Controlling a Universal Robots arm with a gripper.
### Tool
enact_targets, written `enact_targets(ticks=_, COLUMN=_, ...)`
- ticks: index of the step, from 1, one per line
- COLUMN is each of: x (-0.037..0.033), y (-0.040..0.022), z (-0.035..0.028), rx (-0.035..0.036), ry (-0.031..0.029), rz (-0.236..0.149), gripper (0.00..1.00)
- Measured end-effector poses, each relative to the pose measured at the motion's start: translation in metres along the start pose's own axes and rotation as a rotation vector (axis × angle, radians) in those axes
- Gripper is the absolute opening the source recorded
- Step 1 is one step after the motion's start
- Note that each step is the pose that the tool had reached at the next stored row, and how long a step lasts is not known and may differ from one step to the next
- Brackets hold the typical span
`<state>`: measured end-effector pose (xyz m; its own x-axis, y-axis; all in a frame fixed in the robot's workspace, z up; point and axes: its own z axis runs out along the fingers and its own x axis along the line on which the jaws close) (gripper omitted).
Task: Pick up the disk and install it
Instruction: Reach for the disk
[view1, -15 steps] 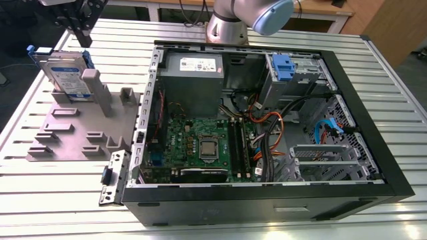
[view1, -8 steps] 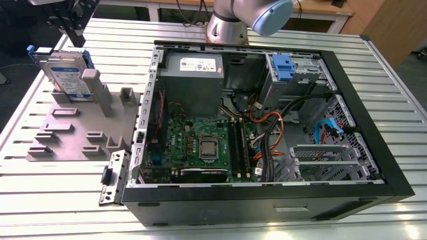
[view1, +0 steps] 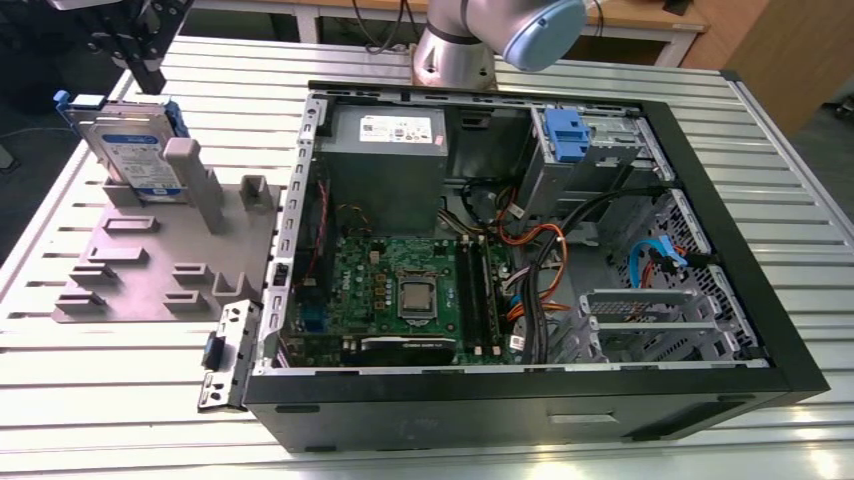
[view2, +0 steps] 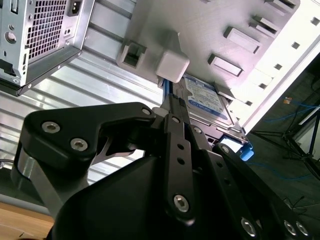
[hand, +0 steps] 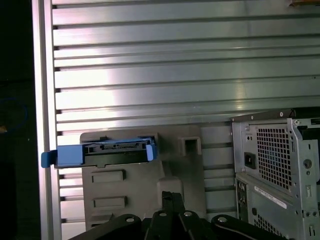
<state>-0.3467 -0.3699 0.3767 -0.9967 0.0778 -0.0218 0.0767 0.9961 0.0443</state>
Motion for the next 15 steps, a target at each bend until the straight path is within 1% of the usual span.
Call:
enact_targets(ticks=5, x=0.0009, y=-0.0001, z=0.0, rx=0.0, ry=0.0, rz=0.0, gripper=0.11)
enact_targets(ticks=15, x=0.005, y=-0.0004, z=0.0, rx=0.0, ry=0.0, rz=0.0, gripper=0.11)
